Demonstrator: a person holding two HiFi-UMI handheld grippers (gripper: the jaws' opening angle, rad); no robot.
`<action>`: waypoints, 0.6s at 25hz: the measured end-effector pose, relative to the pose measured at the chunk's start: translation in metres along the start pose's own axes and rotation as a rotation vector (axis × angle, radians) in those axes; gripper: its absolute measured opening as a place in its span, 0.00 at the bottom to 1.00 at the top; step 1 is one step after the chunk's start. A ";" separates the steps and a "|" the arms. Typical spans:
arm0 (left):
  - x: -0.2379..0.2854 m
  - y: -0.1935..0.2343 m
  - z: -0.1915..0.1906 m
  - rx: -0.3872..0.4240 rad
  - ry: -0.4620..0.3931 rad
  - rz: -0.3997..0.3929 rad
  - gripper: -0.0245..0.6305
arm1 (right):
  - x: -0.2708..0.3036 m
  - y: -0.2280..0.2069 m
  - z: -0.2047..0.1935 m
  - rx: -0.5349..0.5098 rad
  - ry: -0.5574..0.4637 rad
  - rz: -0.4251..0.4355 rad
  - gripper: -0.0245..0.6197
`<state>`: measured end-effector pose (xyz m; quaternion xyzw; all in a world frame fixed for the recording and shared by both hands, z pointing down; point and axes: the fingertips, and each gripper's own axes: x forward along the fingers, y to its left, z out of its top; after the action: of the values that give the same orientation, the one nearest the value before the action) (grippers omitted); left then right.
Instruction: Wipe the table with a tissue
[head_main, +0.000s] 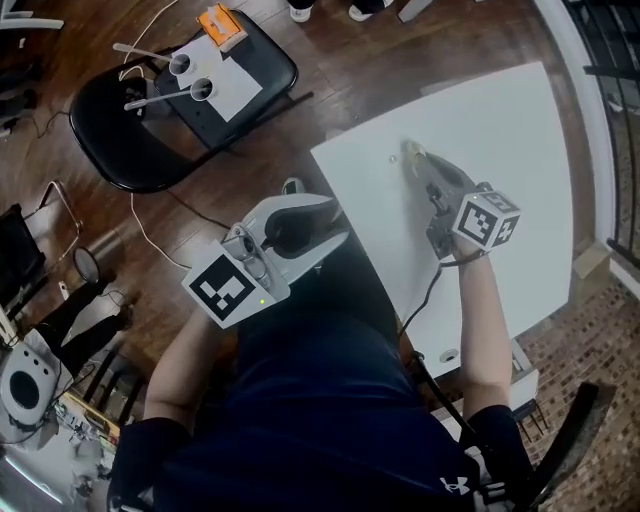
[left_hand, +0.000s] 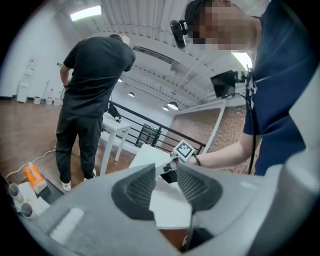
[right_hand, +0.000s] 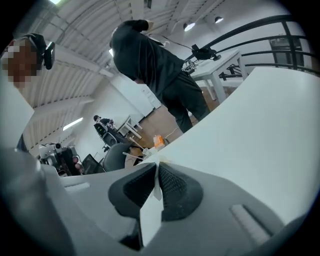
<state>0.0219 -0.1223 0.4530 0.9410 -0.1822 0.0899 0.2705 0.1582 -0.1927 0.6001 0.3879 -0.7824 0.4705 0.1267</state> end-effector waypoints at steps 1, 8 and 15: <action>0.000 0.002 0.000 -0.014 -0.003 0.000 0.24 | 0.004 -0.006 0.002 -0.008 0.015 -0.016 0.07; -0.002 0.013 -0.005 -0.066 -0.040 0.008 0.22 | 0.006 -0.041 0.002 -0.127 0.055 -0.205 0.07; -0.006 0.012 -0.004 -0.077 -0.048 0.002 0.22 | 0.010 -0.044 -0.006 -0.177 0.085 -0.279 0.07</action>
<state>0.0118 -0.1281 0.4603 0.9316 -0.1930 0.0608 0.3018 0.1824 -0.2038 0.6375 0.4600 -0.7533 0.3934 0.2574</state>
